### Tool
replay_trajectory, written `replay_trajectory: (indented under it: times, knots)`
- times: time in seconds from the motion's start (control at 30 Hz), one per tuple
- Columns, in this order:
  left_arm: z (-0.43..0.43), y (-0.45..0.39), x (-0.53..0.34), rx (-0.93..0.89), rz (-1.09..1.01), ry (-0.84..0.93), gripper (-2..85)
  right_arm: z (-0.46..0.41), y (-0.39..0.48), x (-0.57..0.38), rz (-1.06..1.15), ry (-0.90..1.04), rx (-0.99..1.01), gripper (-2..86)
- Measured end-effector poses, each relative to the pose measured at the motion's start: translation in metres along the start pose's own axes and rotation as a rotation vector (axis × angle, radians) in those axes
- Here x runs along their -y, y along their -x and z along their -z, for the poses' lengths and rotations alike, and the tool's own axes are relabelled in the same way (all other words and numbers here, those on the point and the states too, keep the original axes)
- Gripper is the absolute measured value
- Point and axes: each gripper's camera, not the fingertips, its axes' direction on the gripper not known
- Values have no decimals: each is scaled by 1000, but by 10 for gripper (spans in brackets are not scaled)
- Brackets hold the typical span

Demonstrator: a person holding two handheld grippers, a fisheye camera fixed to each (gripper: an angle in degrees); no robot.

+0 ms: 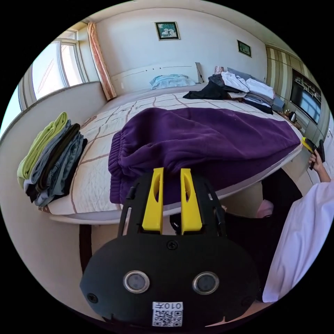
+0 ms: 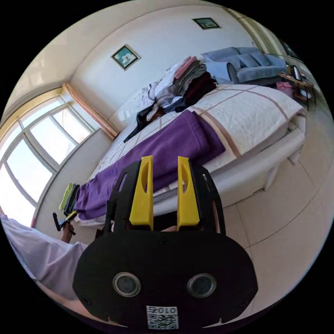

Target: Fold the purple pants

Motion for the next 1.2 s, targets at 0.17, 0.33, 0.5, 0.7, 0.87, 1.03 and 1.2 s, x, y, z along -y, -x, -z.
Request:
replay_trajectory:
  times: [0.17, 0.33, 0.5, 0.7, 0.87, 1.03, 1.2]
  knots:
    - [13, 44, -39, -182, 229, -99, 54, -14, -21, 0, -164, -42, -12, 101]
    - [16, 72, -57, -248, 333, -150, 55, -45, -18, 0, -229, -11, -7, 94]
    - [12, 85, -58, -270, 339, -163, 54, -49, 11, 13, -196, 36, -223, 54]
    - [-16, 81, -46, -298, 282, -37, 54, -21, 63, 47, 83, 28, -233, 46]
    - [-28, 85, -39, -296, 278, -1, 55, -39, 9, 50, -72, 176, -216, 44]
    - [-32, 98, -42, -310, 298, 27, 57, -43, -10, 50, -149, 171, -157, 43]
    - [-27, 113, -50, -283, 326, 23, 60, -44, 11, 59, -149, 135, -264, 43]
